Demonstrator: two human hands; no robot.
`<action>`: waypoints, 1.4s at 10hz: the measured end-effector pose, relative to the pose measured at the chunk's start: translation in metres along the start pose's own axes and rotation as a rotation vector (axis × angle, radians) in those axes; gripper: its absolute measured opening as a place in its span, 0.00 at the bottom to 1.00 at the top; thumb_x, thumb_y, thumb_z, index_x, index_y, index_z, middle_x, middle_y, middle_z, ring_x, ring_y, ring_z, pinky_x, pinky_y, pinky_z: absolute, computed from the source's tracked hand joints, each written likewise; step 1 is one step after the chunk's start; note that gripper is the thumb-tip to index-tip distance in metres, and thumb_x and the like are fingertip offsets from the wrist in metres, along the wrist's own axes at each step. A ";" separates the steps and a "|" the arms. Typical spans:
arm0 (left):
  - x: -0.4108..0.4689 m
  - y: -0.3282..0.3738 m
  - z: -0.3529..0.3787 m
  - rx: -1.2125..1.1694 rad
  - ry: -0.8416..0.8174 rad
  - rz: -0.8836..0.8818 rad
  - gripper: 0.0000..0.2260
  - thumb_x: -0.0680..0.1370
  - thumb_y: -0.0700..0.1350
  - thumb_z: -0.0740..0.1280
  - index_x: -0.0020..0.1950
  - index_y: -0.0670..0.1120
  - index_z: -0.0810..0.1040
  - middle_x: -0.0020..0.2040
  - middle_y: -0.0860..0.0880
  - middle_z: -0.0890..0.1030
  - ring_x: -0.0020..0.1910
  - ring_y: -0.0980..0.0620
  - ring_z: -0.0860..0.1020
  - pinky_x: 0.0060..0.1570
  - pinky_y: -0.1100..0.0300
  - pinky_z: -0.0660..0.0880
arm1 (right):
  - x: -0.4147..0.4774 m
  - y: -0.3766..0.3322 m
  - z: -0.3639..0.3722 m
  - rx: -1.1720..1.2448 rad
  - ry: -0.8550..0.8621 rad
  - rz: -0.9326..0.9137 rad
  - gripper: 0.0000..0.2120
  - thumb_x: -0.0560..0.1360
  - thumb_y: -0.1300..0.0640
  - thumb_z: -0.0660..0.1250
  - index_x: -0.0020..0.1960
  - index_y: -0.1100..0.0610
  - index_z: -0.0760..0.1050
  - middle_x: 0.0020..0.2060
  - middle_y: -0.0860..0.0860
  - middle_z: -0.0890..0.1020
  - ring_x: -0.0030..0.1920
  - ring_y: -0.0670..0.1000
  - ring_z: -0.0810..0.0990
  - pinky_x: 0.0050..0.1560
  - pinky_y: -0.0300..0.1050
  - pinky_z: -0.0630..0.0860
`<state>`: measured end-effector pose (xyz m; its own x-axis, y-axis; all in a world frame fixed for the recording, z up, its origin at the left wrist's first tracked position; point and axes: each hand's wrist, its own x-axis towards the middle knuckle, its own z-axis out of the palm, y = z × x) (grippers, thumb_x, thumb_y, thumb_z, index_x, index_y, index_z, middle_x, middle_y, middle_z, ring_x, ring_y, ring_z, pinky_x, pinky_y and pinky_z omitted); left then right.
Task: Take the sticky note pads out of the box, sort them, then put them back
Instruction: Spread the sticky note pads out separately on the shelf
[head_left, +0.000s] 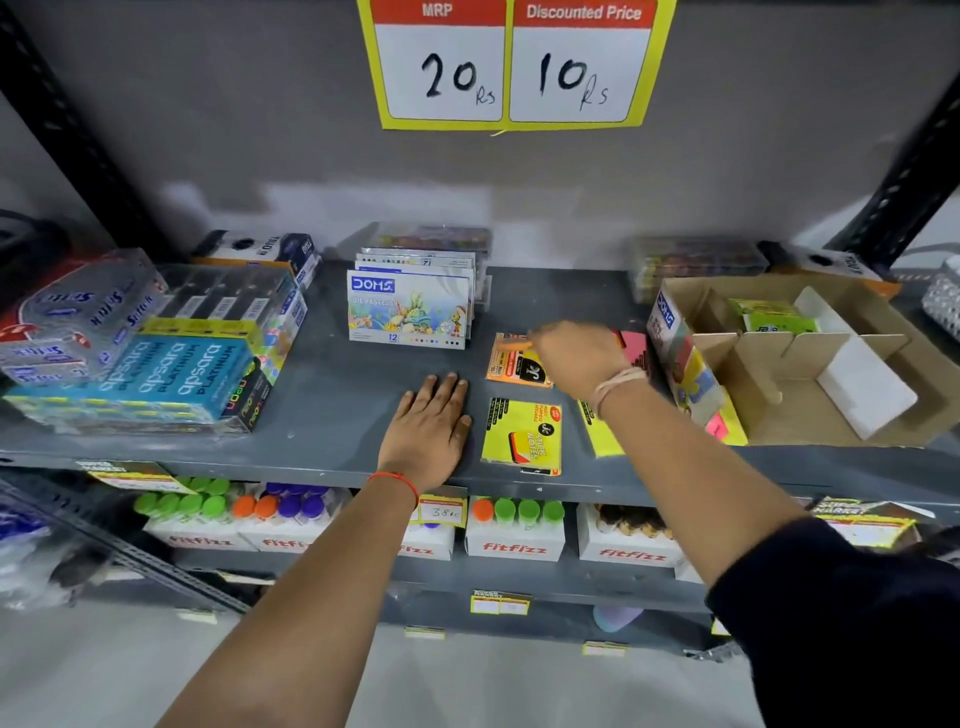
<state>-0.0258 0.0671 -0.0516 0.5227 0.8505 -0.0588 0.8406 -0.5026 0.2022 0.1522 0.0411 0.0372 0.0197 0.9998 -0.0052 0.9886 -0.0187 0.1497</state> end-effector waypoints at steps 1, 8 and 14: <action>0.000 0.000 0.001 0.006 0.003 0.003 0.23 0.82 0.49 0.47 0.77 0.48 0.47 0.79 0.51 0.49 0.78 0.51 0.46 0.77 0.53 0.44 | 0.004 -0.012 0.027 -0.053 -0.091 -0.031 0.14 0.76 0.70 0.57 0.58 0.62 0.75 0.51 0.59 0.82 0.51 0.60 0.82 0.45 0.50 0.78; -0.002 0.002 -0.001 0.033 -0.048 0.008 0.23 0.83 0.49 0.45 0.77 0.46 0.46 0.79 0.50 0.47 0.78 0.50 0.44 0.77 0.52 0.42 | -0.075 0.072 0.039 0.317 -0.356 0.111 0.32 0.66 0.59 0.76 0.68 0.50 0.69 0.72 0.53 0.67 0.70 0.57 0.66 0.69 0.53 0.65; -0.001 0.000 0.001 0.001 -0.004 0.007 0.23 0.82 0.48 0.47 0.77 0.47 0.48 0.79 0.51 0.50 0.78 0.50 0.47 0.76 0.52 0.44 | -0.048 -0.002 0.033 0.512 -0.186 -0.095 0.26 0.65 0.49 0.75 0.61 0.52 0.74 0.60 0.55 0.75 0.63 0.57 0.67 0.63 0.49 0.66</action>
<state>-0.0265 0.0657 -0.0526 0.5293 0.8462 -0.0609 0.8369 -0.5090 0.2012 0.1543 -0.0067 0.0049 -0.0925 0.9798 -0.1770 0.9329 0.0232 -0.3594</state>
